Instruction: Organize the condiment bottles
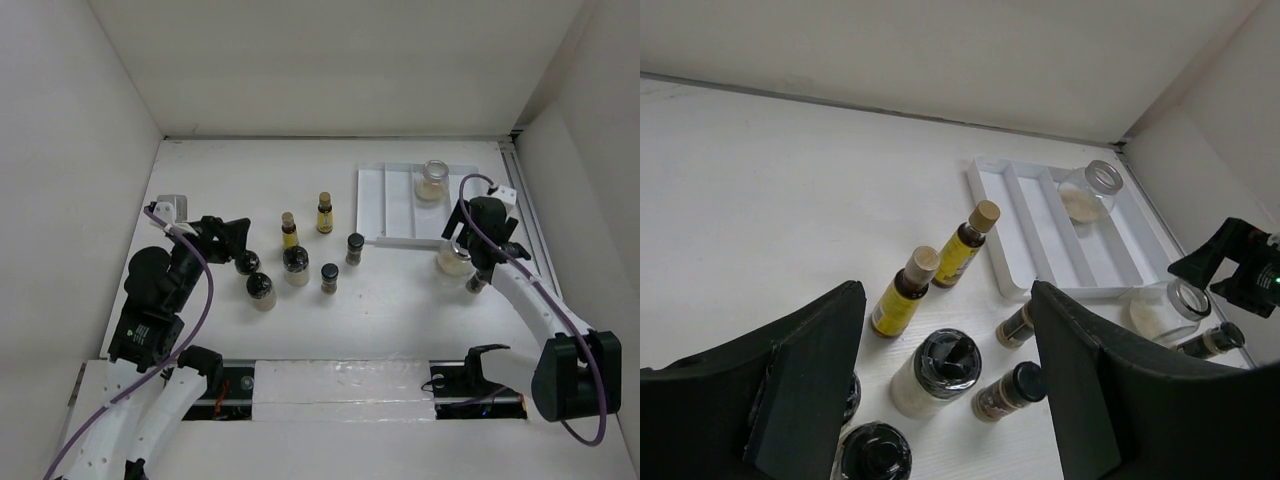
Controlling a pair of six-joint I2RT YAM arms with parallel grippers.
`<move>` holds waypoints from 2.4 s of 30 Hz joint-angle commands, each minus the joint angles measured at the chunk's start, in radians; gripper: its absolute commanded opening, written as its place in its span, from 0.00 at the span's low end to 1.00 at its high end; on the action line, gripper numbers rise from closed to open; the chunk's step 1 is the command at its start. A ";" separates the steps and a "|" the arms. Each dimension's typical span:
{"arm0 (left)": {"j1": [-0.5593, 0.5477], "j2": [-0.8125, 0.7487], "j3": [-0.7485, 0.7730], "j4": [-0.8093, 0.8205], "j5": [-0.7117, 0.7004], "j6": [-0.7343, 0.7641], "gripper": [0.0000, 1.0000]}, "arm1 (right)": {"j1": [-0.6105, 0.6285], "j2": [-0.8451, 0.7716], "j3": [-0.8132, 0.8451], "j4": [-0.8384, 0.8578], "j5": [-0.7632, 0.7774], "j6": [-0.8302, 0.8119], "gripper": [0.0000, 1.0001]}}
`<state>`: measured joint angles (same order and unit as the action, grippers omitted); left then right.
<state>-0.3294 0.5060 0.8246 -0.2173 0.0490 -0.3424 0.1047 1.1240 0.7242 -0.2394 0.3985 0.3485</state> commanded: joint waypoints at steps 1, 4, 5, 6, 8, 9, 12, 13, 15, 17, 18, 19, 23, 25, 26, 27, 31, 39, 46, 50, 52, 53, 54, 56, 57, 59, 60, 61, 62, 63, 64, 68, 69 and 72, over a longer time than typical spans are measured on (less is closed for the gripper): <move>0.004 -0.006 -0.004 0.038 0.012 -0.006 0.63 | -0.005 0.030 0.001 -0.026 0.016 0.035 0.98; 0.004 -0.006 -0.004 0.038 0.012 -0.006 0.63 | -0.005 0.045 0.001 -0.037 -0.025 0.046 0.97; 0.004 -0.006 -0.004 0.038 0.012 -0.006 0.63 | 0.009 0.045 0.001 -0.037 -0.026 0.046 0.97; 0.004 -0.006 -0.004 0.038 0.021 -0.006 0.63 | 0.009 0.034 0.001 -0.037 -0.026 0.046 0.97; 0.004 -0.006 -0.004 0.038 0.022 -0.006 0.63 | 0.018 0.034 -0.008 -0.037 -0.026 0.055 0.96; 0.004 -0.006 -0.004 0.038 0.022 -0.006 0.63 | 0.018 0.034 -0.008 -0.037 -0.036 0.055 0.94; 0.004 -0.018 -0.004 0.038 0.022 -0.006 0.63 | 0.018 0.045 -0.017 -0.050 -0.059 0.067 0.86; 0.004 -0.018 -0.004 0.038 0.022 -0.006 0.63 | 0.018 0.054 -0.006 -0.063 -0.059 0.067 0.83; 0.004 -0.018 -0.004 0.038 0.022 -0.006 0.63 | 0.044 0.063 -0.006 -0.073 -0.059 0.067 0.80; 0.004 -0.018 -0.004 0.038 0.022 -0.006 0.63 | 0.059 0.063 0.004 -0.074 -0.037 0.067 0.68; 0.004 -0.018 -0.004 0.038 0.022 -0.006 0.63 | 0.059 0.063 0.014 -0.074 -0.027 0.067 0.67; 0.004 -0.027 -0.004 0.038 0.022 -0.006 0.63 | 0.069 0.050 0.014 -0.087 -0.018 0.067 0.67; 0.004 -0.018 -0.004 0.038 0.022 -0.006 0.63 | 0.087 -0.018 0.086 -0.112 -0.009 0.040 0.56; 0.004 -0.018 -0.004 0.038 0.022 -0.006 0.63 | 0.087 -0.061 0.138 -0.112 -0.033 0.020 0.56; 0.004 -0.018 -0.004 0.038 0.022 -0.006 0.63 | 0.087 -0.072 0.155 -0.112 -0.046 0.020 0.56; 0.004 -0.018 -0.004 0.038 0.022 -0.006 0.63 | 0.087 -0.081 0.182 -0.103 -0.046 0.020 0.56; 0.004 -0.007 -0.004 0.038 0.021 -0.006 0.63 | 0.078 -0.035 0.204 0.041 -0.121 0.029 0.54; 0.004 -0.007 -0.004 0.038 0.003 -0.006 0.63 | 0.060 0.239 0.313 0.198 -0.112 0.064 0.53; 0.004 -0.007 -0.004 0.038 -0.006 -0.006 0.63 | 0.038 0.388 0.357 0.244 -0.055 0.075 0.53; 0.004 0.003 -0.004 0.038 -0.006 -0.006 0.64 | 0.038 0.430 0.357 0.255 -0.035 0.075 0.57; 0.004 0.003 -0.004 0.038 -0.006 -0.006 0.66 | 0.038 0.451 0.357 0.264 -0.035 0.075 0.73; 0.004 0.012 -0.004 0.038 -0.006 -0.006 0.66 | 0.038 0.451 0.366 0.264 -0.035 0.075 0.79; 0.004 0.012 -0.004 0.038 -0.006 -0.006 0.67 | 0.047 0.451 0.366 0.255 -0.047 0.064 0.85; 0.004 0.012 -0.004 0.038 -0.015 -0.006 0.68 | 0.047 0.435 0.391 0.241 -0.059 0.055 0.95; 0.004 0.012 -0.004 0.038 -0.015 -0.006 0.68 | 0.058 0.418 0.391 0.241 -0.059 0.046 0.99; 0.004 0.022 -0.004 0.029 -0.026 -0.006 0.69 | 0.087 0.357 0.391 0.241 -0.059 0.037 1.00; 0.004 0.022 -0.004 0.029 -0.026 -0.006 0.69 | 0.101 0.333 0.391 0.241 -0.059 0.021 1.00; 0.004 0.022 -0.004 0.029 -0.026 -0.006 0.69 | 0.142 0.312 0.391 0.241 -0.059 0.021 1.00; 0.004 0.022 -0.004 0.029 -0.035 -0.006 0.69 | 0.168 0.272 0.377 0.241 -0.059 -0.012 1.00; 0.004 0.022 -0.004 0.029 -0.035 -0.006 0.69 | 0.199 0.257 0.365 0.261 -0.059 -0.038 0.93; 0.004 0.022 -0.004 0.029 -0.044 -0.006 0.69 | 0.258 0.246 0.351 0.293 -0.141 -0.069 0.84; 0.004 0.031 -0.004 0.038 -0.044 -0.006 0.68 | 0.387 0.304 0.365 0.408 -0.346 -0.135 0.18; 0.004 0.043 -0.004 0.038 -0.044 -0.006 0.68 | 0.410 0.354 0.401 0.408 -0.357 -0.160 0.18; 0.004 0.043 -0.004 0.029 -0.044 -0.006 0.68 | 0.487 0.442 0.477 0.388 -0.357 -0.190 0.58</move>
<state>-0.3294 0.5419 0.8246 -0.2211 0.0147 -0.3462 0.5488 1.4925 1.1393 0.1184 0.1135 0.2314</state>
